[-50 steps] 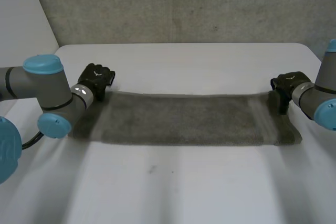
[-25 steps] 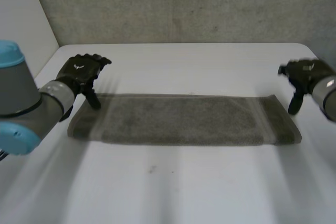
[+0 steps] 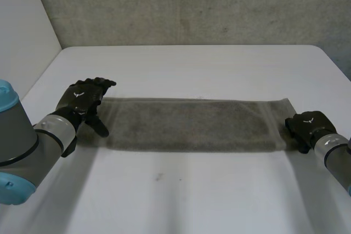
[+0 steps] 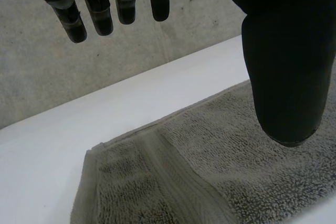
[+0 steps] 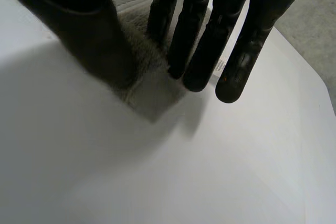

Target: Fold the towel.

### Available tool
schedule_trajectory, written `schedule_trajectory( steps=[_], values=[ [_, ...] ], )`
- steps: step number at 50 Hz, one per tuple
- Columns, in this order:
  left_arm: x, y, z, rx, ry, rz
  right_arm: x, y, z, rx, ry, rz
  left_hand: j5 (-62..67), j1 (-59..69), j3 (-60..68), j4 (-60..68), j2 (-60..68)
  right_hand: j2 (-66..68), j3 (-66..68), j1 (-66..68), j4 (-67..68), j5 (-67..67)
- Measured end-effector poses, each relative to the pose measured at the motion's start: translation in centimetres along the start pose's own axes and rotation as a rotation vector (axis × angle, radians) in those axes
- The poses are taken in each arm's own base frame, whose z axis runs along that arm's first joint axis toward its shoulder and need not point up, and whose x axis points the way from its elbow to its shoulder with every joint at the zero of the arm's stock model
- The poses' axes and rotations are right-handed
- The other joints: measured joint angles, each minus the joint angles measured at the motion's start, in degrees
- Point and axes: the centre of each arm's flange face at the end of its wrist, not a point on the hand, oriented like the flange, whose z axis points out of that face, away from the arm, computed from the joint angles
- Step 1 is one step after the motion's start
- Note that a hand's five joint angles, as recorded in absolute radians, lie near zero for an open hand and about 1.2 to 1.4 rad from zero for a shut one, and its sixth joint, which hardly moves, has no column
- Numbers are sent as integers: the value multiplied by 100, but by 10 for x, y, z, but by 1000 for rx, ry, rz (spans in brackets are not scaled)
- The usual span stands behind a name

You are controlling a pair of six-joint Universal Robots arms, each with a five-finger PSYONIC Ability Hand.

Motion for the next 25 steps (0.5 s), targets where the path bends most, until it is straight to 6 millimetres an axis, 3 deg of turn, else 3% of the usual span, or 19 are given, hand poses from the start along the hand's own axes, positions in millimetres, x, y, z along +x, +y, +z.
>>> schedule_trajectory(
  steps=[3, 9, 12, 17, 20, 22, 25],
  values=[
    [0, 0, 0, 0, -1, 0, 4, 2, 3, -1, 14, 1, 0, 0, 0, 0, 0, 859, 990, 889, 1006, 1054],
    [0, 1, 0, -5, -1, -1, 25, 4, 7, -12, 83, 11, 0, 0, 0, 0, 0, 859, 1033, 950, 1086, 1116],
    [-1, 3, -1, -11, -2, -2, 48, 7, 9, -27, 150, 13, 0, 0, 0, 0, 0, 859, 1033, 964, 1086, 1116],
    [-2, 4, -3, -16, -5, -4, 110, 21, 9, -88, 298, -31, 0, 0, 0, 0, 0, 859, 1033, 986, 1086, 1116],
    [-3, 3, -4, -12, -8, -4, 136, 25, 7, -128, 343, -87, 0, 0, 0, 0, 0, 859, 1033, 1006, 1086, 1140],
    [-3, 2, -5, -10, -10, -4, 143, 22, 6, -133, 351, -117, 0, 0, 0, 0, 0, 859, 1033, 1006, 1086, 1141],
    [-4, 1, -5, -7, -13, -4, 136, -4, 5, -72, 339, -141, 0, 0, 0, 0, -1, 859, 1033, 1008, 1086, 1141]
  ],
)
